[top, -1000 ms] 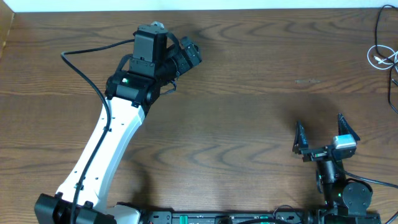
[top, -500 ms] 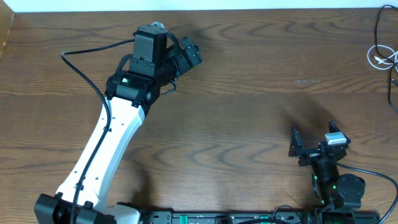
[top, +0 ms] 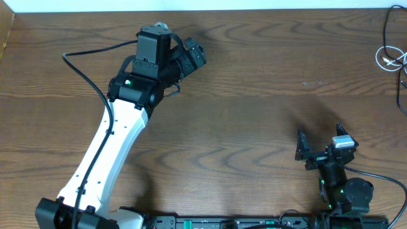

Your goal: Untangle cables

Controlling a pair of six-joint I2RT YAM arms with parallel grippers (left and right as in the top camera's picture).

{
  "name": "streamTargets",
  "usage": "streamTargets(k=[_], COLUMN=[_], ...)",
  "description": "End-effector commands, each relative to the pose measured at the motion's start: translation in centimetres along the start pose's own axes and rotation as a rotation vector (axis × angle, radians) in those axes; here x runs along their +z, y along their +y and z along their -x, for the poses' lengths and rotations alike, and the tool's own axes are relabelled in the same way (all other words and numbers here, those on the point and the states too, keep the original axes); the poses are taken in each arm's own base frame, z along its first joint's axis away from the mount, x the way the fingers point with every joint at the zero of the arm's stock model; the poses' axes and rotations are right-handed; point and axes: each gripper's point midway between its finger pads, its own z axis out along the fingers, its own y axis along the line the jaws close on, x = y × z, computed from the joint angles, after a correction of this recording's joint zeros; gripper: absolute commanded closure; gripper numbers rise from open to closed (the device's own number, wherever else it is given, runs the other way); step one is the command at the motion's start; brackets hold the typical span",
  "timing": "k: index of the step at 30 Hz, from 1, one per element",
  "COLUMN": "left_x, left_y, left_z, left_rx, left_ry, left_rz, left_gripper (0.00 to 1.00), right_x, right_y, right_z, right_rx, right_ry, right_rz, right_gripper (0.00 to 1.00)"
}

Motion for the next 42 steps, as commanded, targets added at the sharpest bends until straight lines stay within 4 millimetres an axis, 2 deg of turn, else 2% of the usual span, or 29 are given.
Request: streamTargets(k=[1, 8, 12, 15, 17, 19, 24, 25, 28, 31, 33, 42], left_x=[0.3, 0.2, 0.2, -0.1, -1.4, -2.8, -8.2, -10.4, -13.2, -14.6, -15.1, -13.9], left_y=[0.8, 1.1, 1.5, 2.4, 3.1, 2.9, 2.9, 3.2, 4.5, 5.2, 6.8, 12.7], left_z=[0.1, 0.5, 0.1, 1.1, 2.4, 2.7, 4.3, 4.9, 5.3, 4.5, 2.9, -2.9], left_rx=[0.030, 0.024, 0.025, 0.022, 0.030, 0.091, 0.224, 0.258, 0.275, 0.405, 0.518, 0.655], left_ry=[-0.010, -0.018, 0.000, -0.051, -0.130, -0.151, -0.296, -0.366, -0.460, -0.517, -0.581, -0.752], left_rz=[0.031, 0.034, 0.054, 0.099, 0.151, 0.149, 0.150, 0.133, 0.104, 0.037, 0.018, 0.020], left_gripper=[0.02, 0.02, 0.02, 0.02, 0.02, 0.02, 0.02, 0.02, 0.02, 0.02, 0.02, 0.02], right_x=[0.0, 0.0, 0.0, 0.0, 0.0, 0.0, 0.0, 0.0, 0.0, 0.0, 0.0, 0.0], right_y=[0.2, 0.2, 0.2, 0.2, 0.2, 0.2, 0.2, 0.2, 0.2, 0.2, 0.2, 0.2], right_z=[-0.1, -0.1, -0.1, -0.1, -0.1, -0.1, -0.1, -0.1, -0.1, -0.1, -0.1, -0.1], right_rx=[0.014, 0.014, 0.014, 0.014, 0.014, 0.014, 0.014, 0.014, 0.014, 0.014, 0.014, 0.014], right_ry=[0.004, 0.004, 0.004, 0.004, 0.004, 0.004, 0.004, 0.004, 0.004, 0.004, 0.004, 0.004], right_rz=[0.009, 0.009, 0.009, 0.009, 0.009, 0.009, 0.009, 0.009, 0.009, 0.009, 0.009, 0.009], right_gripper=[0.01, 0.01, 0.01, 0.01, 0.01, 0.01, 0.01, 0.01, 0.01, 0.01, 0.01, 0.01])
